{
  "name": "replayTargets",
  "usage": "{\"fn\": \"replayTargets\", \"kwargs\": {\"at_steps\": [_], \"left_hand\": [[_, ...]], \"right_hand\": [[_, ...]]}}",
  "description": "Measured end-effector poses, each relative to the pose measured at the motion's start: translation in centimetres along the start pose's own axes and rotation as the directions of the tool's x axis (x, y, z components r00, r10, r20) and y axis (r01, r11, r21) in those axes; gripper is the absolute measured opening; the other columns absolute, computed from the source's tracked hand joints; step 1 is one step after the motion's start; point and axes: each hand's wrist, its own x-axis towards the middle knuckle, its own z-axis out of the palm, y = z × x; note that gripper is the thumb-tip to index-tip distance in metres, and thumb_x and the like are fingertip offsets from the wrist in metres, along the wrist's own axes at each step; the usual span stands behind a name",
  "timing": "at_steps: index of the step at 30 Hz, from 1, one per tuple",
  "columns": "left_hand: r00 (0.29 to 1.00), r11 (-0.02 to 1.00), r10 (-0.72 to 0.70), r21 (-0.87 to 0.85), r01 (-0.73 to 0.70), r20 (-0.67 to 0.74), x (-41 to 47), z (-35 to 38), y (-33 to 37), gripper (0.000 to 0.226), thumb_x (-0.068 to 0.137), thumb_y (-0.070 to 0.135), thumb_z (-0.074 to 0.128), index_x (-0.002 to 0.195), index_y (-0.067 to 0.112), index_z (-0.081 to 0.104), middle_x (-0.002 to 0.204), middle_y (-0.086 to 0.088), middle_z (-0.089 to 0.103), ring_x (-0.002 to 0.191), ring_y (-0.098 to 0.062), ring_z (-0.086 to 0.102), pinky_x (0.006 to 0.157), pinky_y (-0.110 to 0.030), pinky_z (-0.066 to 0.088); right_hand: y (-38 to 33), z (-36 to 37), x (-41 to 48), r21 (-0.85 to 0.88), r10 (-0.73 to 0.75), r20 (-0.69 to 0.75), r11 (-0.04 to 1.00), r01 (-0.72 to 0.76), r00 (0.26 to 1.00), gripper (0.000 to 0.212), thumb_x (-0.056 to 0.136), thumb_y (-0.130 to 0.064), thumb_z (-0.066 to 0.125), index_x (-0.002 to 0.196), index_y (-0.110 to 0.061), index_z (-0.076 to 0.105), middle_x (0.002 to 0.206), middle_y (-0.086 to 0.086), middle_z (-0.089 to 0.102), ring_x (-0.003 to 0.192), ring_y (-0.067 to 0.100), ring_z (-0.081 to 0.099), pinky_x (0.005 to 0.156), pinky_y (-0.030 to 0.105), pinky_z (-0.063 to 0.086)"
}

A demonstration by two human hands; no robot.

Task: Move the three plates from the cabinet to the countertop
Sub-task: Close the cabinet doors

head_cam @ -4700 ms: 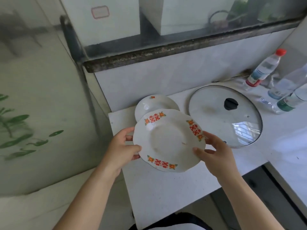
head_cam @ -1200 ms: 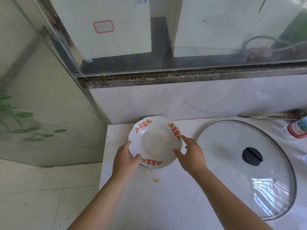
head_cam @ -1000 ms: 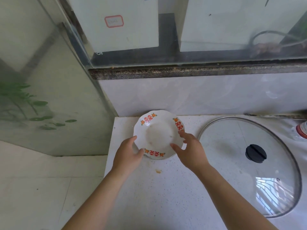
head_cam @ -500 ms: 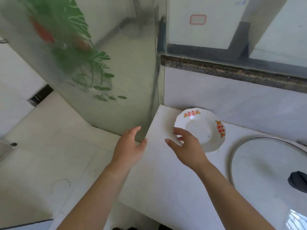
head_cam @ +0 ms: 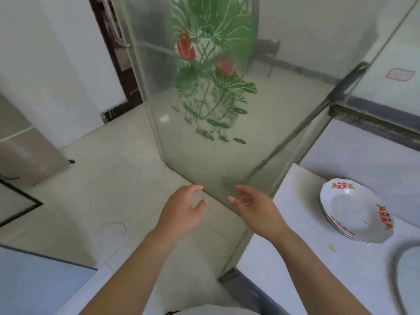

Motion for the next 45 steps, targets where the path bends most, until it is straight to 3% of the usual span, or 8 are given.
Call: {"fn": "replayTargets", "kwargs": {"at_steps": [6,9,16,27,33,36,40,45], "left_hand": [[0.961,0.981,-0.191,-0.005,0.194,-0.202,-3.4,-9.0,-9.8,0.037,0.089,0.030,0.057,0.125,0.022,0.054,0.130,0.004,0.055,0.117,-0.013,0.051,0.094,-0.020,0.035],[0.879,0.939,-0.337,-0.052,0.340,-0.337,-7.0,-13.1,-14.9,0.035,0.090,0.031,0.056,0.124,0.023,0.054,0.128,0.004,0.055,0.116,-0.012,0.051,0.086,-0.015,0.033],[0.655,0.808,-0.579,-0.238,0.539,-0.484,-12.7,-16.7,-21.5,0.037,0.089,0.029,0.057,0.125,0.020,0.054,0.127,0.000,0.056,0.113,-0.016,0.052,0.092,-0.021,0.036],[0.510,0.732,-0.650,-0.284,0.619,-0.563,-6.2,-22.0,-26.8,0.035,0.090,0.028,0.056,0.124,0.020,0.054,0.126,0.001,0.057,0.108,-0.014,0.054,0.086,-0.020,0.035],[0.448,0.694,-0.679,-0.309,0.651,-0.581,-1.2,-24.0,-29.5,0.034,0.090,0.027,0.055,0.123,0.021,0.055,0.126,0.002,0.057,0.110,-0.013,0.053,0.086,-0.021,0.036],[0.376,0.644,-0.713,-0.342,0.684,-0.591,-2.1,-24.1,-30.6,0.033,0.090,0.028,0.056,0.122,0.021,0.056,0.124,0.002,0.057,0.102,-0.010,0.052,0.084,-0.019,0.035],[0.232,0.532,-0.771,-0.399,0.747,-0.593,-5.7,-25.2,-33.3,0.031,0.089,0.030,0.056,0.120,0.023,0.057,0.125,0.001,0.058,0.112,-0.016,0.054,0.090,-0.022,0.035],[0.138,0.456,-0.790,-0.421,0.784,-0.598,-9.8,-27.3,-38.3,0.028,0.089,0.025,0.057,0.117,0.023,0.059,0.122,0.000,0.059,0.109,-0.017,0.056,0.089,-0.023,0.037]], "right_hand": [[-8.8,12.1,2.4,-0.008,-0.203,0.218,0.978,0.210,0.955,0.040,0.086,-0.038,0.060,0.122,-0.022,0.055,0.112,-0.006,0.063,0.094,0.009,0.059,0.078,0.018,0.039],[-12.6,17.9,2.4,0.005,-0.283,0.372,0.953,0.303,0.884,0.040,0.085,-0.040,0.061,0.122,-0.024,0.055,0.112,-0.008,0.062,0.095,0.009,0.059,0.078,0.019,0.041],[-17.4,26.2,2.4,0.019,-0.352,0.622,0.900,0.435,0.700,0.041,0.086,-0.042,0.059,0.124,-0.027,0.053,0.113,-0.011,0.059,0.097,0.007,0.057,0.073,0.014,0.041],[-23.9,32.2,10.5,0.055,-0.364,0.752,0.866,0.498,0.549,0.044,0.088,-0.041,0.057,0.128,-0.026,0.050,0.117,-0.012,0.057,0.103,0.006,0.055,0.072,0.015,0.043],[-27.3,35.6,16.7,0.057,-0.385,0.759,0.842,0.536,0.525,0.040,0.088,-0.040,0.058,0.125,-0.026,0.053,0.115,-0.011,0.058,0.100,0.006,0.056,0.080,0.018,0.041],[-28.5,38.4,17.1,0.069,-0.380,0.805,0.822,0.566,0.455,0.039,0.088,-0.040,0.058,0.123,-0.027,0.053,0.113,-0.012,0.058,0.098,0.006,0.056,0.073,0.014,0.041],[-30.1,43.4,15.4,0.105,-0.359,0.875,0.797,0.595,0.326,0.038,0.088,-0.038,0.058,0.123,-0.024,0.054,0.113,-0.009,0.058,0.097,0.008,0.056,0.067,0.009,0.039],[-31.8,50.2,12.3,0.121,-0.336,0.917,0.749,0.652,0.215,0.040,0.088,-0.035,0.059,0.124,-0.020,0.055,0.116,-0.004,0.058,0.097,0.010,0.054,0.080,0.018,0.039]]}}
